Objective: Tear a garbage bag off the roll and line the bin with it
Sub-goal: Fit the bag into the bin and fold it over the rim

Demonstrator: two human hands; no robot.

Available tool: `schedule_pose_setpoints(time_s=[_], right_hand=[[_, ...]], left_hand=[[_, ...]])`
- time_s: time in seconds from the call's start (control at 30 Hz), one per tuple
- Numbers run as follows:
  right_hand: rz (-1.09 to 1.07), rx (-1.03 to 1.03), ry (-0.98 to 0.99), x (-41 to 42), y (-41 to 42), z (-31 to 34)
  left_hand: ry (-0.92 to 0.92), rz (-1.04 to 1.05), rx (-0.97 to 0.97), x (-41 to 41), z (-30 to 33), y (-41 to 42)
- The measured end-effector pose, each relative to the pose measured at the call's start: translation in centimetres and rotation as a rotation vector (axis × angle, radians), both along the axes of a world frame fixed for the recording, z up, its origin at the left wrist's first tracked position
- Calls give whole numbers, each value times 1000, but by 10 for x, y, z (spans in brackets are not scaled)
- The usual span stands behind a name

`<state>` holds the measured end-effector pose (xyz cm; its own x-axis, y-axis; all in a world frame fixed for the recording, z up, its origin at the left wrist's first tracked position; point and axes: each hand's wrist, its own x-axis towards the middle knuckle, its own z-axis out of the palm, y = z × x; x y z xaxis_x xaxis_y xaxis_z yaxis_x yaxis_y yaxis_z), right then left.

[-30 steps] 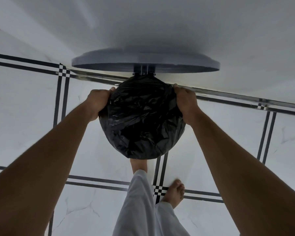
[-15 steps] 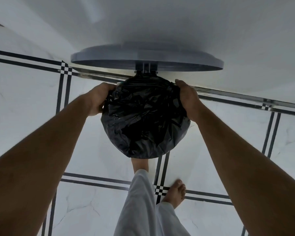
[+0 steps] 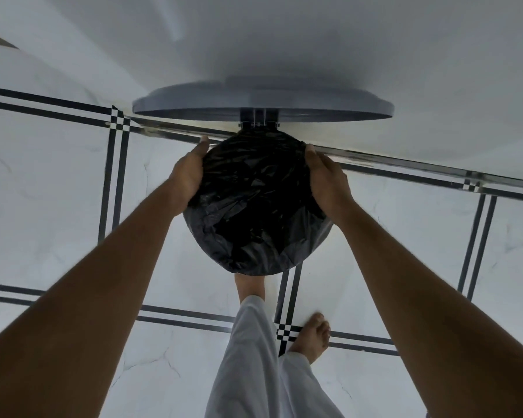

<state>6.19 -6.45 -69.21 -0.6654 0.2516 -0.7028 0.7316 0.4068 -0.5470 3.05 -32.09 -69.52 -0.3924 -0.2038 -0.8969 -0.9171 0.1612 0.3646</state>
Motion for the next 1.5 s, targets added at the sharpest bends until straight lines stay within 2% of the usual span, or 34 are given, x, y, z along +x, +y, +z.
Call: schedule_pose_setpoints(time_s=[0.07, 0.17, 0.27, 0.3, 0.33, 0.4, 0.43, 0.5, 0.57, 0.63, 0.67, 0.77, 0.83, 0.9, 1.03, 1.1, 1.17, 1.27, 1.5], right_hand=[[-89, 42, 56, -1, 0, -1], [-74, 189, 229, 7, -5, 2], [32, 124, 187, 16, -11, 4], [63, 108, 169, 18, -11, 3], [71, 93, 159, 19, -10, 1], [56, 74, 145, 20, -10, -1], [54, 78, 141, 21, -10, -1], [69, 95, 146, 23, -11, -4], [76, 96, 149, 24, -12, -5], [74, 99, 152, 24, -12, -6], [78, 102, 152, 24, -12, -7], [115, 109, 155, 22, -9, -10], [133, 102, 135, 19, -8, -11], [144, 97, 111, 18, -7, -10], [147, 88, 113, 19, -8, -5], [135, 84, 105, 18, -10, -5], [121, 93, 100, 17, -10, -6], [125, 109, 120, 18, -10, -13], [117, 107, 185, 21, -9, -22]], left_hand=[[58, 92, -21, 0, -1, -7], [190, -124, -348, 2, 1, -11], [85, -171, -290, 6, 5, -1], [133, -189, -339, 11, 8, 2], [268, -234, -469, 19, 8, 4], [692, -318, -716, 38, 19, 14], [873, -384, -729, 48, 24, 23], [1050, -596, -549, 69, 20, 45], [1021, -810, -421, 90, 7, 63], [931, -971, -436, 99, -13, 73], [823, -1038, -463, 98, -22, 74], [319, -1249, -452, 89, -47, 68], [150, -1267, -366, 85, -56, 64], [196, -1193, -341, 86, -55, 63], [540, -919, -438, 91, -27, 66], [612, -832, -417, 89, -16, 69], [581, -830, -375, 83, -22, 70], [461, -942, -363, 71, -55, 72], [71, -1091, -344, 68, -129, 64]])
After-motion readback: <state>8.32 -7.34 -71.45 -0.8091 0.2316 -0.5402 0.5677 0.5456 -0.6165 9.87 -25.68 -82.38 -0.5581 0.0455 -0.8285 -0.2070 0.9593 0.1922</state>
